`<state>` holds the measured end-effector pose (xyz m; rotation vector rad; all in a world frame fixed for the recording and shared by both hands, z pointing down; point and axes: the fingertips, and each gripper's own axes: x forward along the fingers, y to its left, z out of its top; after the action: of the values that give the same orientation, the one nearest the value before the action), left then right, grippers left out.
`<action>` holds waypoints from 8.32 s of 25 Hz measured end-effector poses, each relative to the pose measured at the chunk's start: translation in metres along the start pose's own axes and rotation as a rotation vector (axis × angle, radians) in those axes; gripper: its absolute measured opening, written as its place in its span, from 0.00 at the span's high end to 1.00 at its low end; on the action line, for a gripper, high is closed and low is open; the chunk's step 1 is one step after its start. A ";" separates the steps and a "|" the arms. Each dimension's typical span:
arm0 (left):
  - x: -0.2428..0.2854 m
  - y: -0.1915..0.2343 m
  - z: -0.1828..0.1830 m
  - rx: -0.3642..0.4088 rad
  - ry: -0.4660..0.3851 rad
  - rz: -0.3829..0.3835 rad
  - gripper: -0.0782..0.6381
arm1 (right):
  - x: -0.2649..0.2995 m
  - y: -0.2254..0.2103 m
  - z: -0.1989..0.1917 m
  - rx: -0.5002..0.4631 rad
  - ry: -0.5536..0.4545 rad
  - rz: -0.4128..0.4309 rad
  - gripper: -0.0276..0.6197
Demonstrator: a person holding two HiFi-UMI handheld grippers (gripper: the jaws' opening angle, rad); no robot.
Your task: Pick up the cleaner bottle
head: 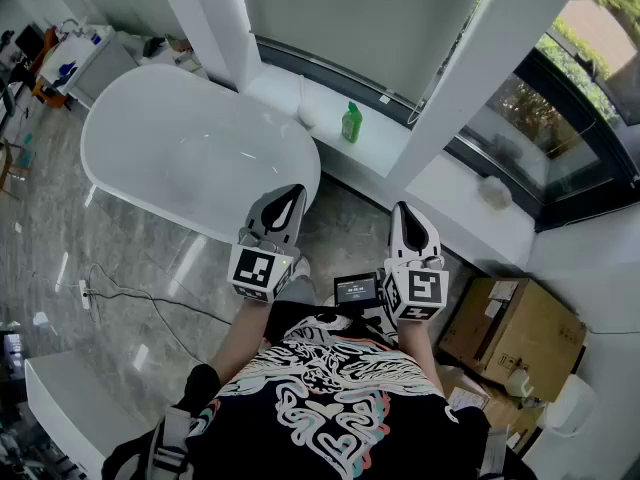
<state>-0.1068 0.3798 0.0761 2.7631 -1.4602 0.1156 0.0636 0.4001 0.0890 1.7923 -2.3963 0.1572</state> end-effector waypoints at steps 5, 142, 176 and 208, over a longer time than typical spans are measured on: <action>0.000 -0.003 0.001 -0.001 0.010 -0.007 0.87 | -0.003 -0.001 0.001 0.001 0.003 -0.005 0.91; 0.423 0.222 -0.348 -0.040 0.202 -0.260 0.87 | 0.462 -0.118 -0.302 -0.009 0.322 0.030 0.91; 0.500 0.217 -0.459 0.166 0.462 -0.589 0.73 | 0.534 -0.126 -0.416 0.009 0.491 0.172 0.91; 0.556 0.153 -0.555 0.440 0.520 -1.104 0.51 | 0.572 -0.136 -0.452 0.040 0.511 0.276 0.75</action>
<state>0.0462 -0.1384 0.6660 3.0266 0.2947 1.0833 0.0589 -0.1017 0.6348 1.2275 -2.2467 0.6155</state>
